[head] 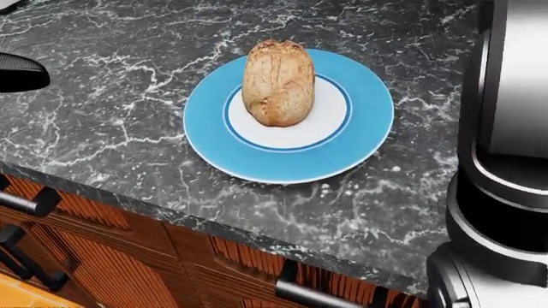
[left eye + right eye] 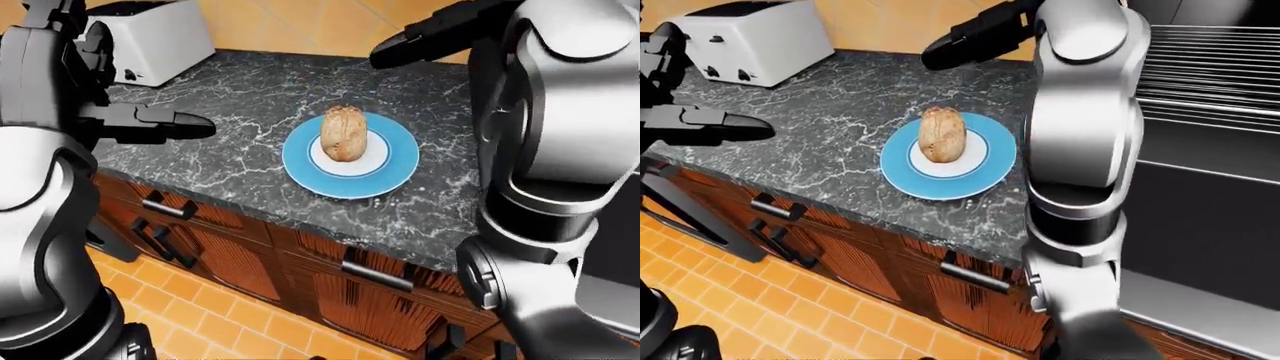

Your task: Pick the bread from the top rack and place it on the plate on the counter.

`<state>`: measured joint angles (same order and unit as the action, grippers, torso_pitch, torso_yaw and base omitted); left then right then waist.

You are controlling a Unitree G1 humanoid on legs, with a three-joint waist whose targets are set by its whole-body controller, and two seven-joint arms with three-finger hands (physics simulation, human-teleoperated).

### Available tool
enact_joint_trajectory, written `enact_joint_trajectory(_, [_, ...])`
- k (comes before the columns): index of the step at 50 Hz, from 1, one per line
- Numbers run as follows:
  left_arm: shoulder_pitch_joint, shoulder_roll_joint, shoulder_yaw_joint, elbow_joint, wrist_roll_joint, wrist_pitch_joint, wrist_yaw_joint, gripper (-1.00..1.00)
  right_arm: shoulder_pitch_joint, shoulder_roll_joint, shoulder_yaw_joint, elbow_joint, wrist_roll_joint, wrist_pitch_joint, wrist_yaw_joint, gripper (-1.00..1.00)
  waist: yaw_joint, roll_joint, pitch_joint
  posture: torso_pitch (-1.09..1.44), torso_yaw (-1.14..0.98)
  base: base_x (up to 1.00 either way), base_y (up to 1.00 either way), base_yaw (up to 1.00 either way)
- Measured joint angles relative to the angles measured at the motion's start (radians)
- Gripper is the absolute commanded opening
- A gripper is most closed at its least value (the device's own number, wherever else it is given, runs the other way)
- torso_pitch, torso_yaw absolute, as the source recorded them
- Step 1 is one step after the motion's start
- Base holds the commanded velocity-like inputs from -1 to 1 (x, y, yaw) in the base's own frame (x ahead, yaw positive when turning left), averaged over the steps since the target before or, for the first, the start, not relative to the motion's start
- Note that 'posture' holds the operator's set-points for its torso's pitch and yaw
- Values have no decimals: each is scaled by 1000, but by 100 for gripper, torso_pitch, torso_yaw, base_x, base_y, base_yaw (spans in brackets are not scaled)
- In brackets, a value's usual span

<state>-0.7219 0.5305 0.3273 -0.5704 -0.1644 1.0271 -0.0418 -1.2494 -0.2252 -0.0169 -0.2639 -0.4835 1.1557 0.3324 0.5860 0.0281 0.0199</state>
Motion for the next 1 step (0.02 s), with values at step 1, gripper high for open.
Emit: enact_joint_trajectory(1, [-1,2,1,-4,-1,3,0,100,-3,-7,-3,-8,-3,8,5,100,0,0,1,0,49,0,0,0])
